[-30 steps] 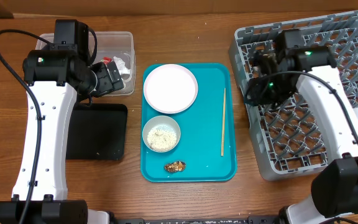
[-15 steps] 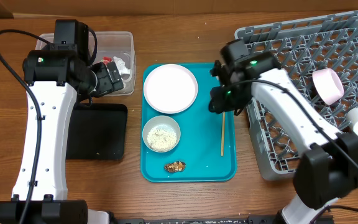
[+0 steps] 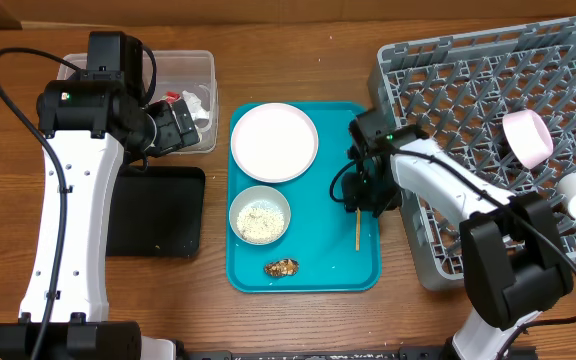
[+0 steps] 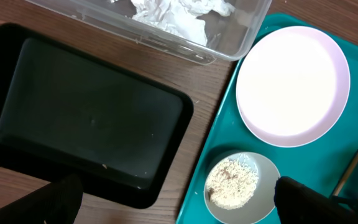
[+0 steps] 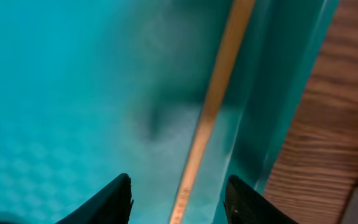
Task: Sort waste into correct bins and load items into the dishwasher
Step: 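Return the right gripper to the tray and grasp the second chopstick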
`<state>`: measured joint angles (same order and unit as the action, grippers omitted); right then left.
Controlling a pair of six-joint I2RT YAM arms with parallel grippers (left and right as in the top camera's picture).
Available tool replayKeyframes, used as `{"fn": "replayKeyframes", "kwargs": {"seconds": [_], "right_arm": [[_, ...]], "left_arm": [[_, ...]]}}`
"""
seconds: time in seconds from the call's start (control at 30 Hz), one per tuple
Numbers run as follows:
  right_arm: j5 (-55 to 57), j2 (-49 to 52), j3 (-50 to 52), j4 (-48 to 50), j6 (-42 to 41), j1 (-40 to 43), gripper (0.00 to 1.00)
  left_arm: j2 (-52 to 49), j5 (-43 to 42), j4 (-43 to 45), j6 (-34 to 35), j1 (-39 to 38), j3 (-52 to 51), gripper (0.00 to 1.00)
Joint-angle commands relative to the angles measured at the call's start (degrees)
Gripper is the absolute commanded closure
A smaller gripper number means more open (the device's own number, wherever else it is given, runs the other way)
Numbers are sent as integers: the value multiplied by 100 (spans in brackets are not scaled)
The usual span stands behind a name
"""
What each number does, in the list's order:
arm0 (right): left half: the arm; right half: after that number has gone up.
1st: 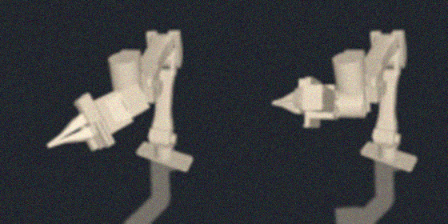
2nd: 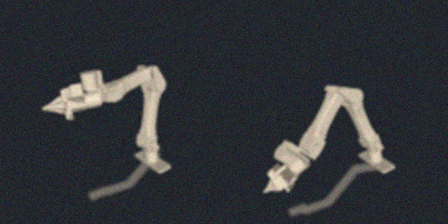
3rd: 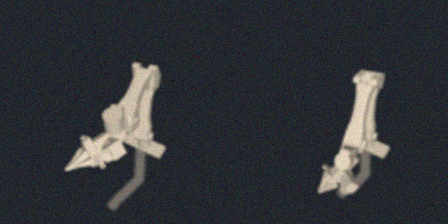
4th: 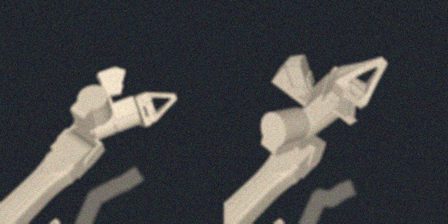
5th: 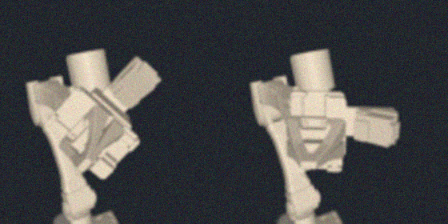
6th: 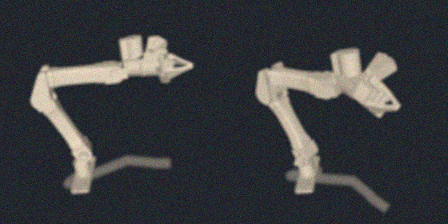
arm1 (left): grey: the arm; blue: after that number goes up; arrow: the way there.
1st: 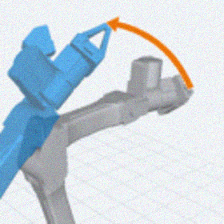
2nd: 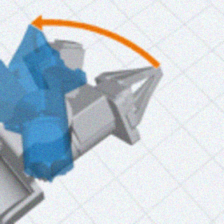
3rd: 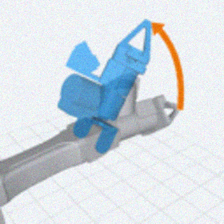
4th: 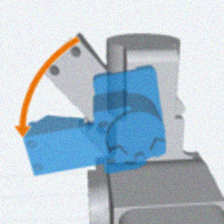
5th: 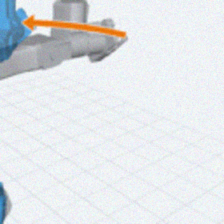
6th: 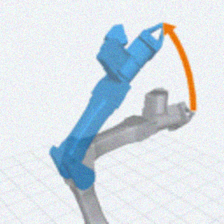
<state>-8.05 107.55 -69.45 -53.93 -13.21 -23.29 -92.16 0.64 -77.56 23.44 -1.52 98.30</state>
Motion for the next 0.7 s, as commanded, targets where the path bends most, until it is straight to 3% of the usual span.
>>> {"fn": "replayKeyframes", "kwargs": {"seconds": [0.0,0.23,0.47,0.67], "right_arm": [[52,2,260,188,-79,11,51],[50,2,579,422,-208,9,68],[48,2,649,415,-208,9,92],[-170,0,605,332,-205,9,96]], "left_arm": [[-9,-26,4,-72,-81,74,0],[-9,-26,2,-72,-81,74,0],[-9,-26,2,-72,-81,74,0],[-9,-26,-4,-72,-81,74,0]]}}
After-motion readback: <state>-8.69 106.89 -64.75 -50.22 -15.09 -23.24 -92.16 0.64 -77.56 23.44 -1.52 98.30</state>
